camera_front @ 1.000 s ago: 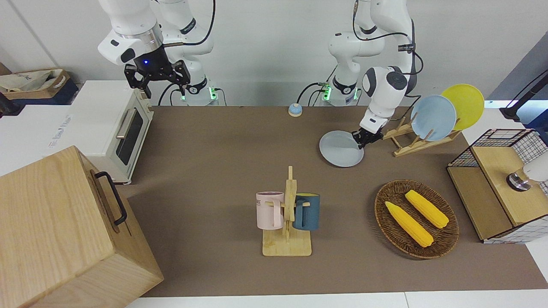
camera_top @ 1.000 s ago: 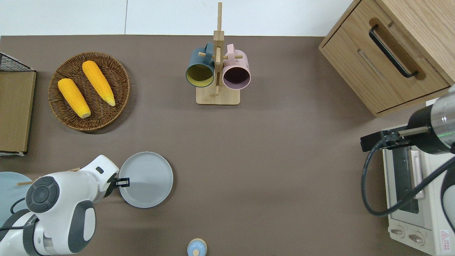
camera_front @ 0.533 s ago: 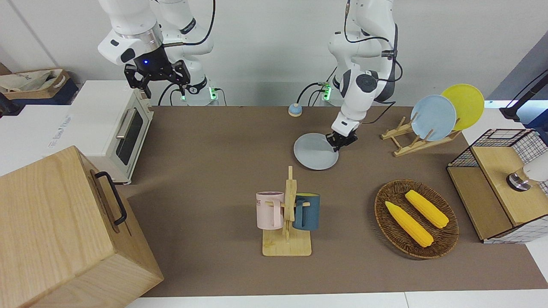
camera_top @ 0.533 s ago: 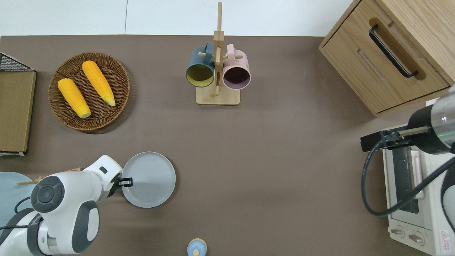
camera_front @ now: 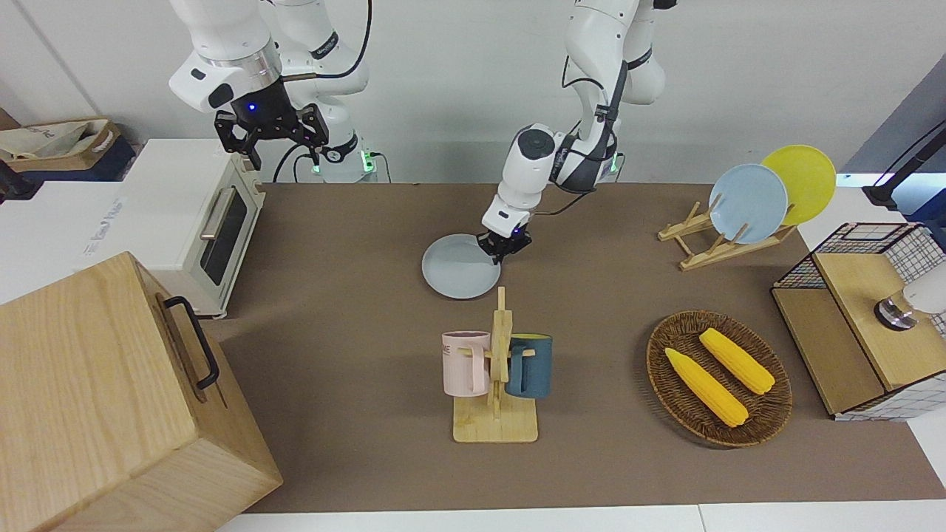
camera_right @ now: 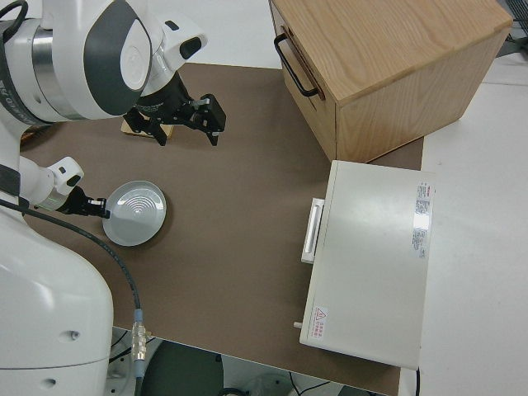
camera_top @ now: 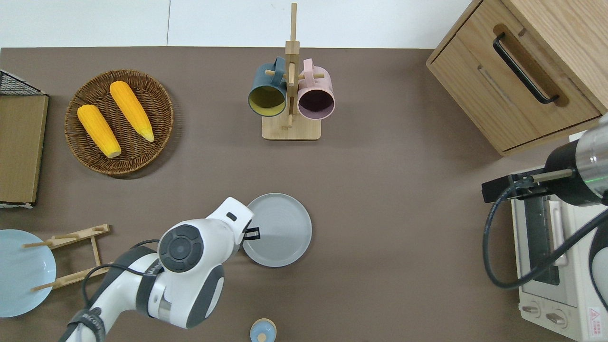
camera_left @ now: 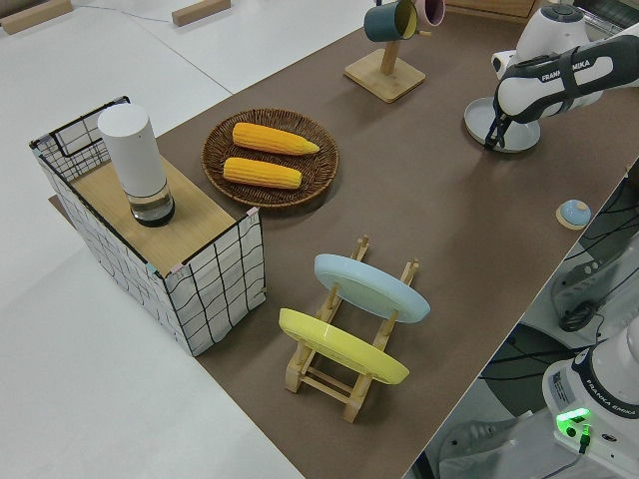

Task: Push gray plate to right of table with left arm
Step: 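Push the gray plate across the table toward the toaster oven with the left gripper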

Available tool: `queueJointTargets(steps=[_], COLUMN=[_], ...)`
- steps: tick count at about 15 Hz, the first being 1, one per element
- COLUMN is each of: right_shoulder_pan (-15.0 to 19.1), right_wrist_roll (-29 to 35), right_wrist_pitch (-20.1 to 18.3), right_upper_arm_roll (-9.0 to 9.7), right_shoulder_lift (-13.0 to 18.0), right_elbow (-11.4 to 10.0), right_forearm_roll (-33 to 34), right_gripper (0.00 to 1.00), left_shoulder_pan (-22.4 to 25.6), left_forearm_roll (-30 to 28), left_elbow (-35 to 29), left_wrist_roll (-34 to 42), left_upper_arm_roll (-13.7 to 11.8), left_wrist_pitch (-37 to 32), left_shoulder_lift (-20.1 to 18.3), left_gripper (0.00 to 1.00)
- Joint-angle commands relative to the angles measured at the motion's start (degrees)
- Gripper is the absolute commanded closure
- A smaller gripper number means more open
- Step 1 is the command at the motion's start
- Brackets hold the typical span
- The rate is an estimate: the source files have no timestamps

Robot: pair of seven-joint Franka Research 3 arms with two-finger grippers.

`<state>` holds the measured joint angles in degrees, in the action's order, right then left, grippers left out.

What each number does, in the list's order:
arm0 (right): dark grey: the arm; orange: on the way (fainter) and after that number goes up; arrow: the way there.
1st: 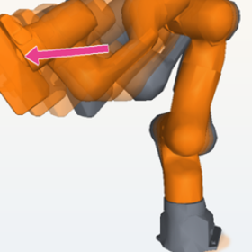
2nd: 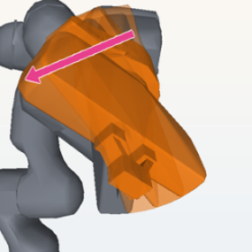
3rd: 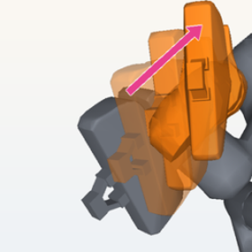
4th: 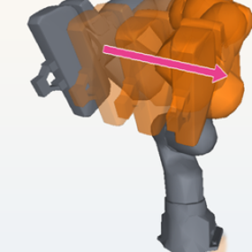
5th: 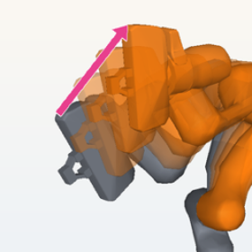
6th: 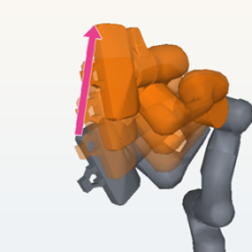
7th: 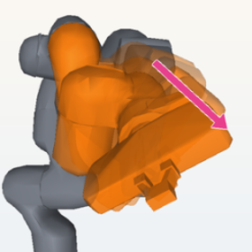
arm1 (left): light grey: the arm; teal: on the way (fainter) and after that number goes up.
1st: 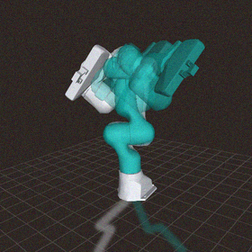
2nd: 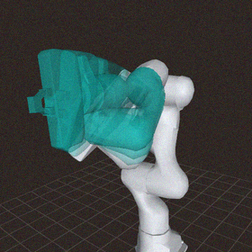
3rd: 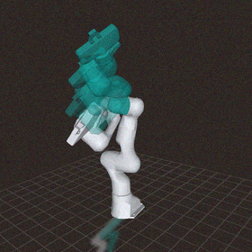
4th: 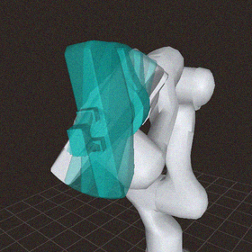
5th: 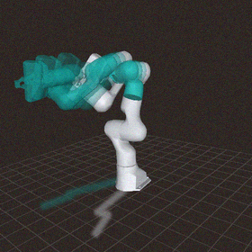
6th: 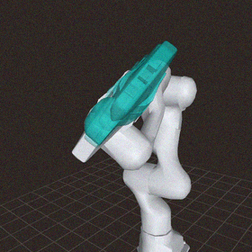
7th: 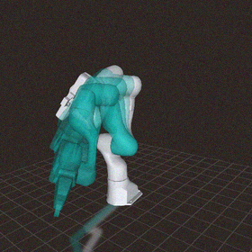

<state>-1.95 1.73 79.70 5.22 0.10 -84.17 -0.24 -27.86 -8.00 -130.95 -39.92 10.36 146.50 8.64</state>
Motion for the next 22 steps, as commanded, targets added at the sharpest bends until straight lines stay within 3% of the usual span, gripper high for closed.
queueJointTargets(steps=[1, 3, 9, 13, 18, 20, 22], right_shoulder_pan=[0.6, 0.6, 0.6, 0.6, 0.6, 0.6, 0.6], right_wrist_roll=[-0.1, -0.1, -0.1, -0.1, -0.1, -0.1, -0.1], right_wrist_pitch=[-0.7, -0.7, -0.7, -0.7, -0.7, -0.7, -0.7], right_upper_arm_roll=[0.23, 0.32, 0.32, 0.23, 0.32, 0.23, 0.23], right_shoulder_lift=[0.4, 0.4, 0.4, 0.4, 0.4, 0.4, 0.4], right_elbow=[0.0, 0.1, 0.1, 0.0, 0.0, 0.0, 0.1], right_forearm_roll=[-0.5, -0.5, -0.5, -0.5, -0.5, -0.5, -0.5], right_gripper=[0.017, 0.017, 0.017, 0.017, 0.017, 0.017, 0.017], left_shoulder_pan=[-4.9, -8.3, -12.8, -13.9, -14.0, -13.9, -13.5], left_forearm_roll=[-0.6, -0.4, -0.3, -0.3, -0.4, -0.4, -0.4], left_elbow=[5.8, 8.8, 16.5, 19.6, 20.8, 20.8, 20.8], left_wrist_roll=[-5.2, -9.4, -15.0, -16.1, -16.2, -16.2, -16.0], left_upper_arm_roll=[-0.2, -0.3, -0.3, -0.3, -0.3, -0.3, -0.4], left_wrist_pitch=[1.9, 1.9, 1.8, 1.8, 1.8, 1.8, 1.5], left_shoulder_lift=[7.5, 9.5, 14.7, 17.0, 17.2, 17.2, 17.1], left_gripper=[1.00, 1.00, 1.00, 1.00, 0.99, 0.76, 0.32])
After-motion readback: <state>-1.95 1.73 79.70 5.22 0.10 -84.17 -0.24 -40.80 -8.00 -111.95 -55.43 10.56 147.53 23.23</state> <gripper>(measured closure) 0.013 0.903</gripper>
